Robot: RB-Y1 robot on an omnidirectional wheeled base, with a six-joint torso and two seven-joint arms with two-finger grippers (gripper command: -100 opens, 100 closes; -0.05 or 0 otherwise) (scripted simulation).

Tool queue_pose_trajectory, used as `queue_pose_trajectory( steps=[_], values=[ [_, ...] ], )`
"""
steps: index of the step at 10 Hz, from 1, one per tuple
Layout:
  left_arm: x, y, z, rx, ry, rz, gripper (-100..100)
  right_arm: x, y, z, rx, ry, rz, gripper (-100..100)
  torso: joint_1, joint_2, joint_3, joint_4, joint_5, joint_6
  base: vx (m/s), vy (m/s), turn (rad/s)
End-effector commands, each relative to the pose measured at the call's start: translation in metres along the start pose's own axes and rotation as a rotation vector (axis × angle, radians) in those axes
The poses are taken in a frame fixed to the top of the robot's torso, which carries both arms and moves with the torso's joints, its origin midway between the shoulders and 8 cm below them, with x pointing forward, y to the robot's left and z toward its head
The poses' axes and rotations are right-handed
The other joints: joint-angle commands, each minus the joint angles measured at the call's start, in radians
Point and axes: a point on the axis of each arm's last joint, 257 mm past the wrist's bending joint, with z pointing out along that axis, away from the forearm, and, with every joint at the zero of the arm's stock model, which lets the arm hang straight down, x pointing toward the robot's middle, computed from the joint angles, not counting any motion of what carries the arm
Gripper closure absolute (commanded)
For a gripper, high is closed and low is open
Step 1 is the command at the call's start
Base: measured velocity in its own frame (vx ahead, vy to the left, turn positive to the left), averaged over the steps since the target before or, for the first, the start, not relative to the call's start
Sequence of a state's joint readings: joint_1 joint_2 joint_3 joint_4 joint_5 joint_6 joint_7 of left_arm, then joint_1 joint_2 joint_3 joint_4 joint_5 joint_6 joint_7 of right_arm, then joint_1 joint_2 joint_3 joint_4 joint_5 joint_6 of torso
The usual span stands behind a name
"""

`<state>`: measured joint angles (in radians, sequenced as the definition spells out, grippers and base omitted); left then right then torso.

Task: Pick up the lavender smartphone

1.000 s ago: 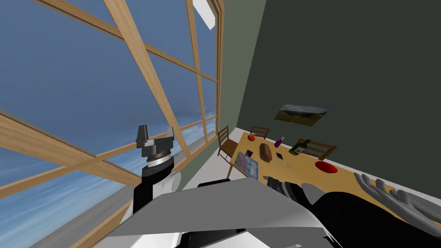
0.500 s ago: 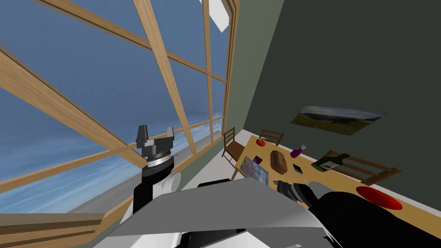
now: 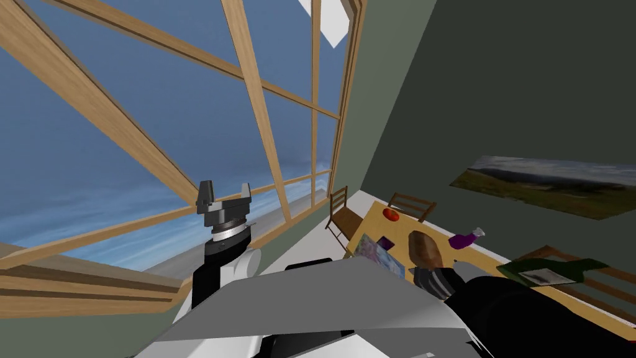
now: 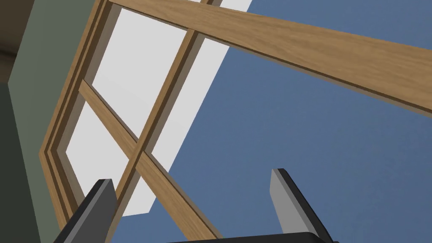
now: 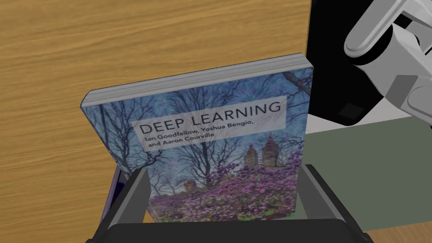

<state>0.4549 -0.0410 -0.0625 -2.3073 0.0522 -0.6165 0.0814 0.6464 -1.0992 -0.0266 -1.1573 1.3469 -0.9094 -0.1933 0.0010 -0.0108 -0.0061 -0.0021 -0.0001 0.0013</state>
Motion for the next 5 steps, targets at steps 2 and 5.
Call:
queue_pose_trajectory(
  steps=[2,5],
  values=[
    [0.000,0.000,0.000,0.000,0.000,0.000,0,0.036,-0.030,-0.023,0.039,0.125,0.018,-100,0.000,-0.001,-0.001,0.000,0.000,0.000,0.071,0.033,0.401],
    [0.000,0.000,0.000,0.000,0.000,0.000,0,0.065,-0.049,-0.041,0.070,0.217,0.045,-100,0.000,-0.001,0.000,0.000,0.000,0.001,0.074,0.015,0.211]
  ],
)
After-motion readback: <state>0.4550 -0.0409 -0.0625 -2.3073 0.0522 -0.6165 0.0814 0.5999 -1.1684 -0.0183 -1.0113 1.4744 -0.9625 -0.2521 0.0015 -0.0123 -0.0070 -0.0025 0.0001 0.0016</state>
